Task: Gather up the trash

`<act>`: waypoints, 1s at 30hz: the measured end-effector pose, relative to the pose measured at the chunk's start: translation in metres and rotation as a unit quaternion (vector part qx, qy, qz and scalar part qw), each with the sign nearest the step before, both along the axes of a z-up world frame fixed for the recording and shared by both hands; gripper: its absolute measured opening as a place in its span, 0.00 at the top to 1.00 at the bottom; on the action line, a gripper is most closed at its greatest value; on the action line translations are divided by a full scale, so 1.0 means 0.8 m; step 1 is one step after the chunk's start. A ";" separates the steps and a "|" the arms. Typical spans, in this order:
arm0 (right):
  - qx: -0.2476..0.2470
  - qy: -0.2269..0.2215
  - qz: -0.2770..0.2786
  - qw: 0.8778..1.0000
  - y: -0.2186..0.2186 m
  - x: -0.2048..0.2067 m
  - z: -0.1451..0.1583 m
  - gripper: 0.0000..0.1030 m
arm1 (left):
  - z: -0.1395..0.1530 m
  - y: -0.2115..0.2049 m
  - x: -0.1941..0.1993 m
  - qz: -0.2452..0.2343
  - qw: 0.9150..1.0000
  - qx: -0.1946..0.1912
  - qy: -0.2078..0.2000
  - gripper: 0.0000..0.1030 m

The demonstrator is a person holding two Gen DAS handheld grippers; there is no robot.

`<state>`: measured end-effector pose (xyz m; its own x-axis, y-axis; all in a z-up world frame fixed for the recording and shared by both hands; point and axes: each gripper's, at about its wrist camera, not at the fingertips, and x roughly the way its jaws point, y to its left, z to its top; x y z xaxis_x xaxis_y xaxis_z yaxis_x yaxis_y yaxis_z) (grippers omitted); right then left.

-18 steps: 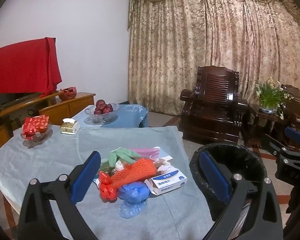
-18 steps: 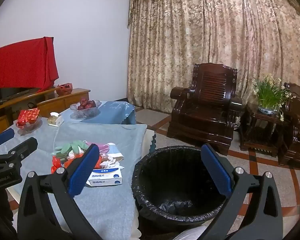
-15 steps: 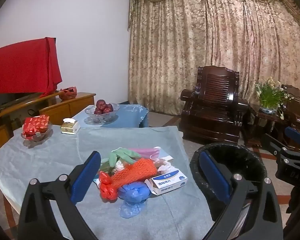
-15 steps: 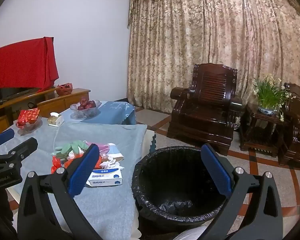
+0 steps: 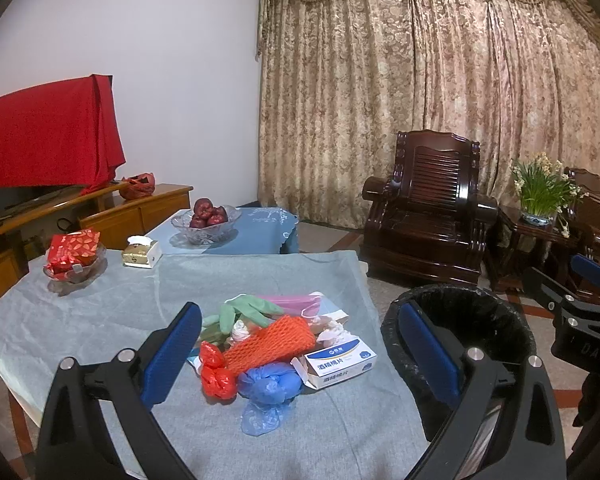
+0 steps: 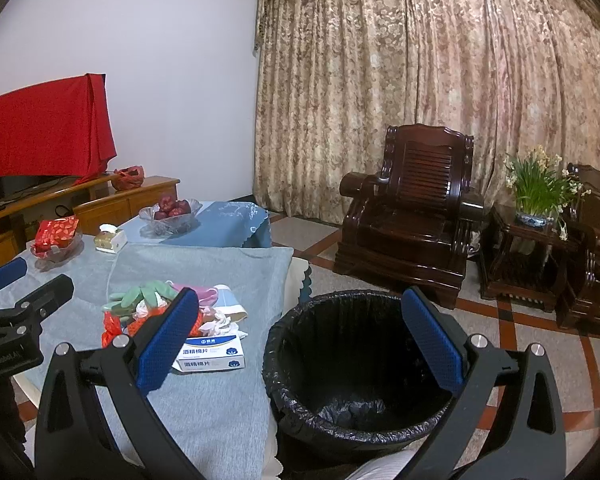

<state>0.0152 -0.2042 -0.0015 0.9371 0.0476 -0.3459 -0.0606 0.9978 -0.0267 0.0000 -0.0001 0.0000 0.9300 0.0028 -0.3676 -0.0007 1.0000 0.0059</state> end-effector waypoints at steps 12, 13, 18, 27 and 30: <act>0.001 0.001 0.000 1.000 -0.001 0.000 0.000 0.05 | 0.000 0.000 0.000 0.000 1.000 0.001 0.001 0.06; 0.001 0.001 0.001 1.000 -0.001 0.000 0.000 0.05 | 0.000 0.000 0.000 0.000 1.000 0.001 0.001 0.06; 0.002 0.001 0.000 1.000 -0.001 0.000 0.000 0.05 | 0.000 0.000 0.000 0.000 1.000 0.001 0.001 0.06; 0.002 0.003 0.000 1.000 0.000 0.002 -0.002 0.05 | 0.000 0.000 0.000 0.000 1.000 0.002 0.001 0.06; 0.002 0.003 0.000 1.000 0.000 0.001 -0.005 0.05 | 0.000 0.000 0.000 0.000 1.000 0.002 0.002 0.06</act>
<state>0.0161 -0.2041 -0.0055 0.9349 0.0488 -0.3517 -0.0603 0.9979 -0.0217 0.0002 -0.0004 -0.0001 0.9288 0.0049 -0.3705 -0.0014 1.0000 0.0097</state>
